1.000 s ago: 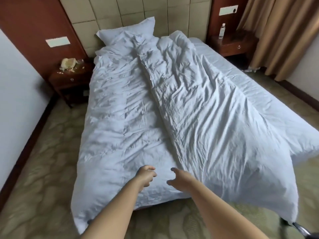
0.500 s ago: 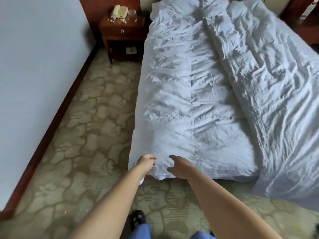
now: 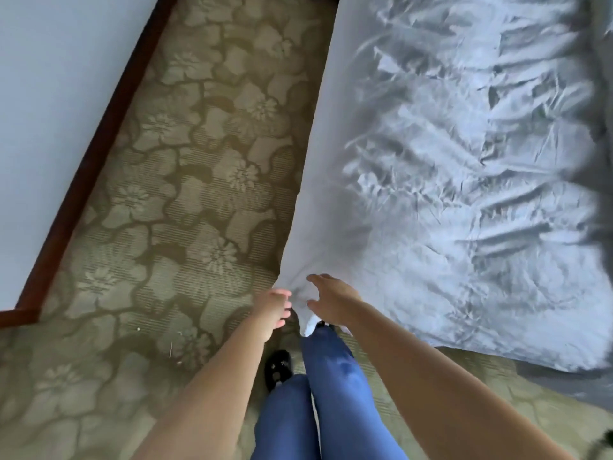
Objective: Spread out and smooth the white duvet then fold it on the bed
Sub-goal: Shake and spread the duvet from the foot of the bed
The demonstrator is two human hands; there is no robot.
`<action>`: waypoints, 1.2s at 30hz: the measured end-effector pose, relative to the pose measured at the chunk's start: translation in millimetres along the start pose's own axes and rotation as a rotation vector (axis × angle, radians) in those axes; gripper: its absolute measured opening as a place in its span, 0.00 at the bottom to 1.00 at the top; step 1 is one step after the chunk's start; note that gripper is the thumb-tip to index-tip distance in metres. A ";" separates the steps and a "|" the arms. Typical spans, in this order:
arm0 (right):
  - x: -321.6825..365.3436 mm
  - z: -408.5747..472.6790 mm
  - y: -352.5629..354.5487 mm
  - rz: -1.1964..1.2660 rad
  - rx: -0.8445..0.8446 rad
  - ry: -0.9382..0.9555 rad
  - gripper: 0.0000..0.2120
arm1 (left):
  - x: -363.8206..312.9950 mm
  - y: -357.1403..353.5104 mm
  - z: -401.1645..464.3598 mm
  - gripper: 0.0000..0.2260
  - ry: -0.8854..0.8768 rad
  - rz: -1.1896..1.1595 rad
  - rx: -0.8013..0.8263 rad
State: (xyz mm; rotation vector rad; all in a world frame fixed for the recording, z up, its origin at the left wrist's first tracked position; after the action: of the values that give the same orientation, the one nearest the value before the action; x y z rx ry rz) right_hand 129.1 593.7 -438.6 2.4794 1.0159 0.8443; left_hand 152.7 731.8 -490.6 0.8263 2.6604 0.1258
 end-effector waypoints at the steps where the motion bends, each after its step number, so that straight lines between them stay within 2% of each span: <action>1: 2.7 16.0 -3.6 -0.006 0.018 0.014 0.27 | 0.1 -0.9 14.4 0.09 0.019 -0.031 -0.006; 5: 8.5 72.6 -11.8 -0.049 0.023 0.049 0.25 | 6.2 -3.4 72.0 0.08 0.094 -0.111 -0.033; 11: 18.3 149.7 -20.0 -0.287 0.015 0.205 0.22 | 37.7 4.5 169.6 0.14 0.101 -0.190 -0.117; 14: 11.7 185.0 -32.0 -0.303 -0.003 0.182 0.21 | 55.4 -10.0 206.5 0.12 0.157 -0.283 -0.100; 16: 5.8 202.3 -42.2 -0.359 -0.020 0.185 0.21 | 65.6 -27.4 227.6 0.12 0.216 -0.384 -0.030; 17: -0.5 210.4 -50.6 -0.414 -0.010 0.179 0.23 | 71.3 -36.4 238.5 0.14 0.250 -0.435 0.009; 19: -7.8 219.1 -63.4 -0.588 0.052 0.143 0.26 | 90.7 -50.3 264.9 0.24 0.357 -0.531 0.051; 20: -8.4 222.5 -69.0 -0.694 0.069 0.147 0.24 | 97.3 -56.8 272.8 0.28 0.408 -0.576 0.088; 21: -7.2 225.4 -73.6 -0.761 0.078 0.169 0.19 | 96.5 -60.7 274.3 0.27 0.426 -0.614 0.111; 23: 3.8 227.6 -74.5 -0.820 0.082 0.228 0.14 | 87.5 -56.6 271.0 0.15 0.393 -0.703 0.092; 24: 9.8 226.9 -74.0 -0.789 0.081 0.253 0.13 | 80.9 -52.6 265.7 0.08 0.373 -0.745 0.082; 25: 14.3 226.5 -73.2 -0.752 0.043 0.274 0.10 | 75.1 -48.8 260.5 0.06 0.353 -0.800 0.090; 26: 22.4 223.1 -61.6 -0.718 -0.067 0.290 0.05 | 68.1 -42.1 253.1 0.06 0.336 -0.867 0.099; 27: 24.5 218.1 -55.7 -0.655 -0.146 0.307 0.06 | 61.0 -33.9 244.5 0.06 0.315 -0.924 0.096; 29: 24.3 204.7 -49.2 -0.527 -0.171 0.286 0.14 | 41.3 -11.1 222.3 0.05 0.239 -0.974 0.084; 31: 26.3 184.0 -35.9 -0.419 -0.144 0.243 0.08 | 17.8 16.9 194.4 0.07 0.140 -0.931 0.044; 33: 26.9 165.2 -12.9 -0.124 -0.137 0.094 0.15 | -8.6 39.2 162.2 0.08 0.036 -0.871 0.051; 36: 33.3 134.3 10.1 0.432 -0.046 -0.180 0.28 | -50.4 52.8 103.7 0.11 -0.104 -0.720 0.168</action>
State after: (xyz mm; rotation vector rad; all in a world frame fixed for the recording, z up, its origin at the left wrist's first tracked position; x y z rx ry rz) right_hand 238.5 600.4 -523.7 2.7176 0.4002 0.7303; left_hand 256.4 745.0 -562.4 -0.1179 2.7126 -0.3138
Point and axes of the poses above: each hand's wrist, its own z-axis towards the middle knuckle, its own y-axis out of the back of the hand, x = y × z, the point moved 8 cm from there along z, towards the middle knuckle, and after that the axes turned 5 degrees about z, right-handed, at the moved point
